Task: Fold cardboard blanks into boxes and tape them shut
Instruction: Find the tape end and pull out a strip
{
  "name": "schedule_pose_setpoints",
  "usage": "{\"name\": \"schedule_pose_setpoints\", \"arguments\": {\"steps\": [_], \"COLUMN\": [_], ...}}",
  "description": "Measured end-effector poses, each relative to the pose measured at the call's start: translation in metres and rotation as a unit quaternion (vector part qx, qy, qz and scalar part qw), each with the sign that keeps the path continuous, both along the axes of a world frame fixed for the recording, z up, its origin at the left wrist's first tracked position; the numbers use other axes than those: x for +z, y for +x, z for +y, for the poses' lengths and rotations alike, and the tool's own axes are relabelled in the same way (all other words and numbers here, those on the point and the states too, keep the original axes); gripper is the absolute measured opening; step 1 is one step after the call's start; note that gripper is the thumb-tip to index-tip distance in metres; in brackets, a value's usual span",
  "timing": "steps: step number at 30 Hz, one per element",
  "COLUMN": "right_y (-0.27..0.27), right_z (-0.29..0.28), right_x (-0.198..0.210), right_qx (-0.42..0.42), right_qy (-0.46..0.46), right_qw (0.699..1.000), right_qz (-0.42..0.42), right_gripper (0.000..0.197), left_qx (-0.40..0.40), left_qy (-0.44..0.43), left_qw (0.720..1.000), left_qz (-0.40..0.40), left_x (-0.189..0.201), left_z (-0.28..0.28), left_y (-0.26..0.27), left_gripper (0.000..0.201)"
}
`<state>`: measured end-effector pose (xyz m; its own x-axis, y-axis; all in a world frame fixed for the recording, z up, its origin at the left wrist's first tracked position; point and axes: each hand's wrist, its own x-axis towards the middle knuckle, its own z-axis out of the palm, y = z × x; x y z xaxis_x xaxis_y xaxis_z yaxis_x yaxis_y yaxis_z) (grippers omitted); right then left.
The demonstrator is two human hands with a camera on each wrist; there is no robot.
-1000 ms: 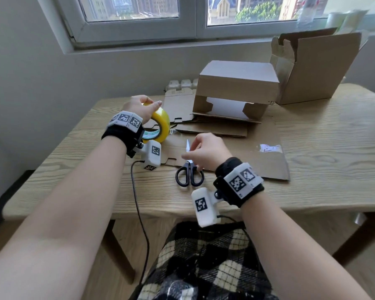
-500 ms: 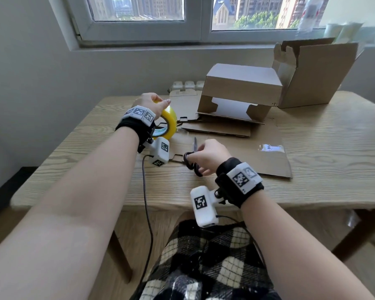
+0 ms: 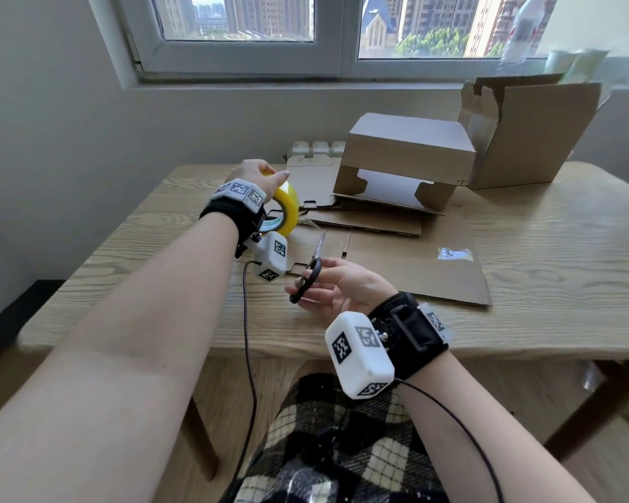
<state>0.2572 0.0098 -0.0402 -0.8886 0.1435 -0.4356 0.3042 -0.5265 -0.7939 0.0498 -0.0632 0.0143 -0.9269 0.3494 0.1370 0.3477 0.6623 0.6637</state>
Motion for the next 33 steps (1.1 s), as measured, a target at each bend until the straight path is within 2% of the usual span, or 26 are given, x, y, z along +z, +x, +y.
{"name": "schedule_pose_setpoints", "arguments": {"steps": [3, 8, 15, 21, 26, 33], "right_y": [0.002, 0.005, 0.010, 0.008, 0.005, -0.023], "right_z": [-0.002, -0.012, -0.023, -0.018, -0.014, -0.019], "right_x": [-0.002, -0.002, -0.005, -0.003, 0.005, 0.005], "right_qx": [-0.012, -0.024, -0.065, -0.102, -0.073, -0.071], "right_qy": [-0.044, 0.024, 0.002, 0.050, 0.028, 0.044], "right_qw": [0.999, 0.999, 0.998, 0.994, 0.997, 0.995], "right_qz": [0.012, 0.011, 0.013, 0.004, -0.028, -0.059], "right_gripper": [0.054, 0.078, 0.082, 0.094, 0.055, 0.052], "left_qx": [0.003, 0.001, -0.005, -0.010, -0.009, -0.009], "left_qy": [0.004, 0.020, 0.044, 0.047, 0.047, 0.044], "left_qw": [1.000, 1.000, 0.999, 0.999, 0.999, 0.999], "left_qz": [0.000, -0.004, -0.006, -0.013, -0.009, -0.008], "left_x": [-0.001, -0.004, -0.008, -0.008, -0.008, -0.009], "left_z": [-0.001, -0.001, -0.003, -0.005, -0.004, -0.004], "left_y": [-0.002, -0.007, -0.015, -0.017, -0.013, -0.015], "left_gripper": [0.035, 0.035, 0.034, 0.033, 0.031, 0.031]}}
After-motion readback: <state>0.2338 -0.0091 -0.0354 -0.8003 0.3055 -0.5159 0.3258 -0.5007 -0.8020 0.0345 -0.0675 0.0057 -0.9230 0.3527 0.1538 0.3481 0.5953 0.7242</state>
